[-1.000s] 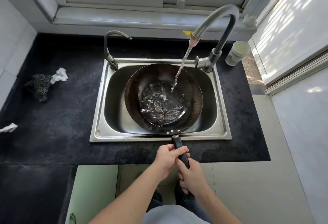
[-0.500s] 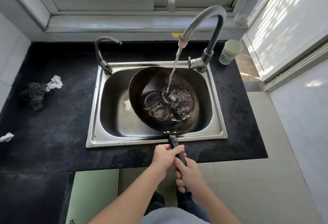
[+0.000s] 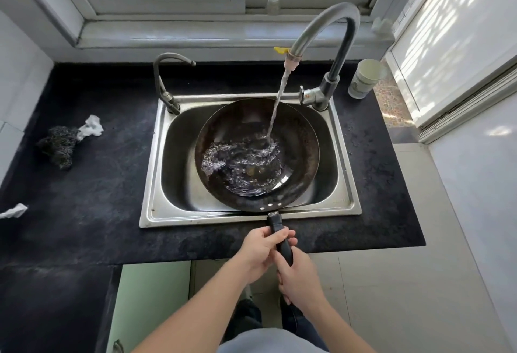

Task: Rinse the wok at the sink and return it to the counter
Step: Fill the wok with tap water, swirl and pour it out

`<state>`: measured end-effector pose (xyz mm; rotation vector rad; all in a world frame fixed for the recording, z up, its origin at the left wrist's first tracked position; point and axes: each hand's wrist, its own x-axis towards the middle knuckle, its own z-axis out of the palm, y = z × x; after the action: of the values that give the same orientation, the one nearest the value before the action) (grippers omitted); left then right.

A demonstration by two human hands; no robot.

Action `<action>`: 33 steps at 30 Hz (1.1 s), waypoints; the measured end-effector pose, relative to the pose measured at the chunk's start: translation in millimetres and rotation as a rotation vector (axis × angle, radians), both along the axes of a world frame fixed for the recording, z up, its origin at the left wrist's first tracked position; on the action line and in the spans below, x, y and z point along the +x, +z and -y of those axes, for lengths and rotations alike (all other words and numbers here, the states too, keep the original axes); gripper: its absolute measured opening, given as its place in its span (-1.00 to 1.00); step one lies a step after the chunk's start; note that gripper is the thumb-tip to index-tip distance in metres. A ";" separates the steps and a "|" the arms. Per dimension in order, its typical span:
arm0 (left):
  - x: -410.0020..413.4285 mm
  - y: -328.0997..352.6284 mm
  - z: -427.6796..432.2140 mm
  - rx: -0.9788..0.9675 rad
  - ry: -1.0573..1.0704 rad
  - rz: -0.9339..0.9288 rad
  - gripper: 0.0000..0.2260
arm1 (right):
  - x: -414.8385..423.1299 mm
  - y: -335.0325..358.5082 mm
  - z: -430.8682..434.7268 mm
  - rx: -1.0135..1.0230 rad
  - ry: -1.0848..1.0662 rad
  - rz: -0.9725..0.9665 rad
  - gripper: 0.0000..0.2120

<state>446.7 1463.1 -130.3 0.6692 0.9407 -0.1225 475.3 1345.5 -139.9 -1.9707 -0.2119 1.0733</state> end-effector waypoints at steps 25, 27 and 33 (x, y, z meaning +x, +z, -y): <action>9.4 -0.9 2.2 0.075 -0.045 -0.064 -0.84 | 5.3 5.5 -6.5 -0.025 -0.044 0.016 -0.72; 8.9 -0.8 2.9 0.077 -0.034 -0.066 -0.83 | 5.6 9.3 -7.8 -0.028 -0.053 -0.003 -0.73; 2.7 9.9 -7.8 0.104 0.031 -0.038 -0.88 | 3.4 24.7 -22.4 -0.047 -0.006 0.030 -0.73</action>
<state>449.4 1470.9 -120.4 0.7502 0.9985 -0.0589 478.6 1367.9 -115.3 -2.0296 -0.1991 1.0540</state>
